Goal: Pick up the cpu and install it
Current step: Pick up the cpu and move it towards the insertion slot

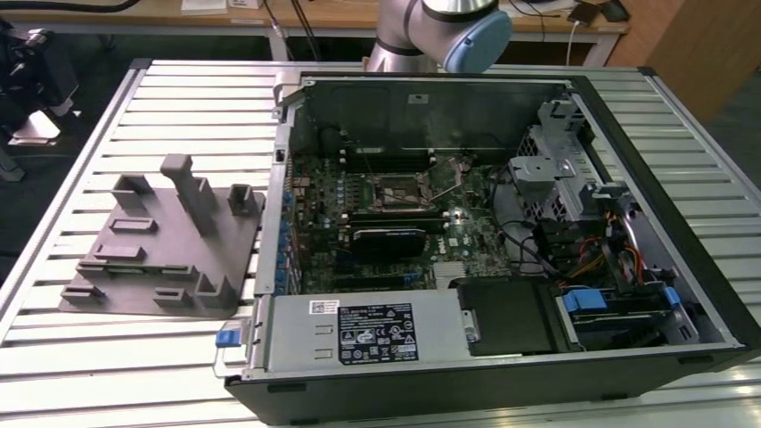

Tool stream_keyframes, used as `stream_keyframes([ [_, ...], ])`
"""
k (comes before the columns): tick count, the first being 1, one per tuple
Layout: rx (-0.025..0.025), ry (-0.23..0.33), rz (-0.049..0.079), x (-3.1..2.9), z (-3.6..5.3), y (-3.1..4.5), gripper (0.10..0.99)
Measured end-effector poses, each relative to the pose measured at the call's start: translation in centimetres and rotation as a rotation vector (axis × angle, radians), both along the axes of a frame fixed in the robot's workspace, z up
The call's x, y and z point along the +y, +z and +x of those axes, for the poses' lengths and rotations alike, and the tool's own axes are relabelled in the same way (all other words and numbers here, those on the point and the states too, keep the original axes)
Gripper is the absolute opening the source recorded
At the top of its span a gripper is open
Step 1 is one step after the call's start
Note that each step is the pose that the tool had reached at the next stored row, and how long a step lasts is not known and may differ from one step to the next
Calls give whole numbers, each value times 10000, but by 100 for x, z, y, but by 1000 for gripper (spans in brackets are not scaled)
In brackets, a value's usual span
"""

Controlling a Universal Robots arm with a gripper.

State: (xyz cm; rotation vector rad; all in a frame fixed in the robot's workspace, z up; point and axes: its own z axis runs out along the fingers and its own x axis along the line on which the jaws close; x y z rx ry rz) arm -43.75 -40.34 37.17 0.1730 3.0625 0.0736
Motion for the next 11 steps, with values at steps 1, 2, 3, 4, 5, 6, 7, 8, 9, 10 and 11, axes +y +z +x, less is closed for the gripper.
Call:
stream_keyframes([
  [1,2,0,-1,1,5,1,545],
  [2,2,0,-2,0,15,2,545],
  [3,1,0,-1,0,30,1,545],
  [4,0,0,0,0,50,0,545],
  [5,0,0,0,0,71,0,545],
  [6,1,0,-1,0,90,0,545],
  [7,1,0,0,0,109,0,545],
  [8,1,0,0,0,129,0,545],
  [9,0,1,0,0,150,0,545],
  [10,0,0,0,0,171,0,545],
  [11,0,0,0,0,193,0,545],
])
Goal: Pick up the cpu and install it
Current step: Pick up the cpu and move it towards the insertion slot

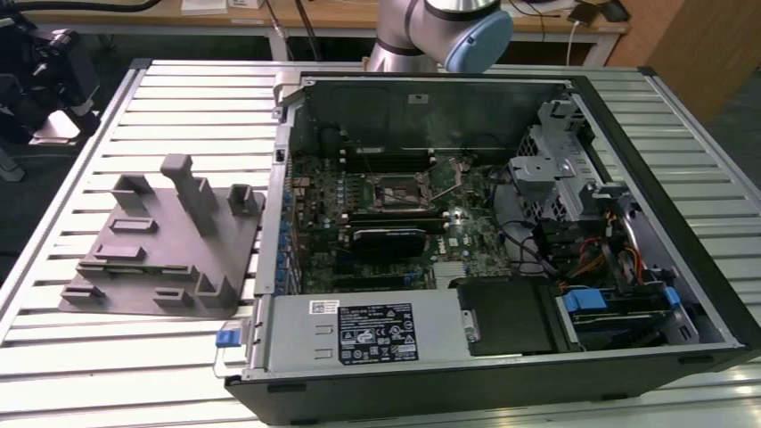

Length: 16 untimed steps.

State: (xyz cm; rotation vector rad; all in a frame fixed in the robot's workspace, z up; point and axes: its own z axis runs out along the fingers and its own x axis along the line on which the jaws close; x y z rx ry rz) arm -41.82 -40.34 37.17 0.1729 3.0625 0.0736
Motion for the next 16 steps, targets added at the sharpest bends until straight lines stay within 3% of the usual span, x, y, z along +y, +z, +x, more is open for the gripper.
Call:
stream_keyframes([
  [16,1,1,1,0,400,1,545],
])
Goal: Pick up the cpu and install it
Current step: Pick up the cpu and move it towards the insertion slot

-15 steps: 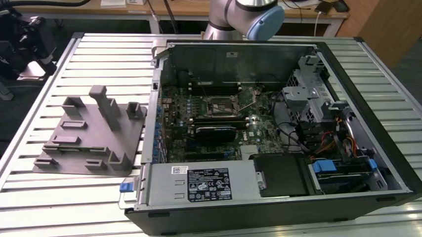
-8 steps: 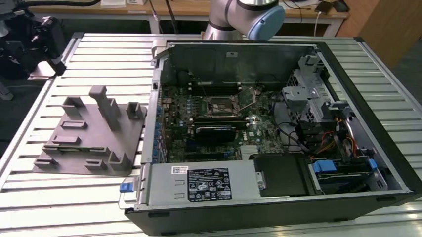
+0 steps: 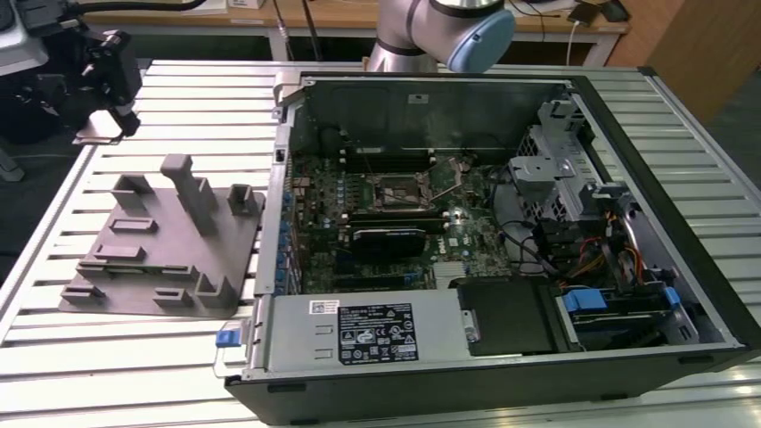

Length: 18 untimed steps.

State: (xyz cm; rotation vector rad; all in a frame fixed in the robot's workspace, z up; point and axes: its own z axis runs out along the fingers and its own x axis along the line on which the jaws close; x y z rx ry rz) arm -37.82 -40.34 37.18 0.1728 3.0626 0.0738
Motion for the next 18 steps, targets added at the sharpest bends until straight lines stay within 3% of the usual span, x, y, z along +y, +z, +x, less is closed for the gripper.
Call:
stream_keyframes([
  [18,-1,-1,1,0,509,-1,545],
])
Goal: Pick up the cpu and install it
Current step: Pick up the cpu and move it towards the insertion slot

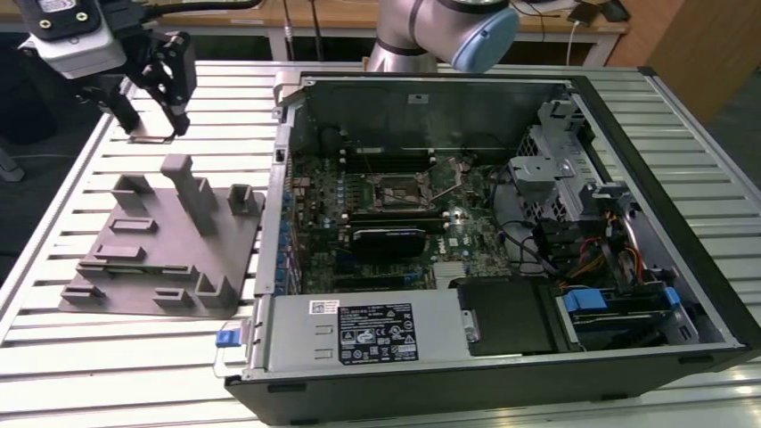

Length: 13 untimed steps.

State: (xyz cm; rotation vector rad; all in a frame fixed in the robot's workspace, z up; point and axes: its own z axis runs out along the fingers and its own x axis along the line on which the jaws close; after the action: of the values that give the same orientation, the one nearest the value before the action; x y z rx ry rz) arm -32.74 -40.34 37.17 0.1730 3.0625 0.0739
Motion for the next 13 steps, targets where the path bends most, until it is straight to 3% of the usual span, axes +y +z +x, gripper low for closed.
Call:
stream_keyframes([
  [13,0,0,0,0,491,0,545],
])
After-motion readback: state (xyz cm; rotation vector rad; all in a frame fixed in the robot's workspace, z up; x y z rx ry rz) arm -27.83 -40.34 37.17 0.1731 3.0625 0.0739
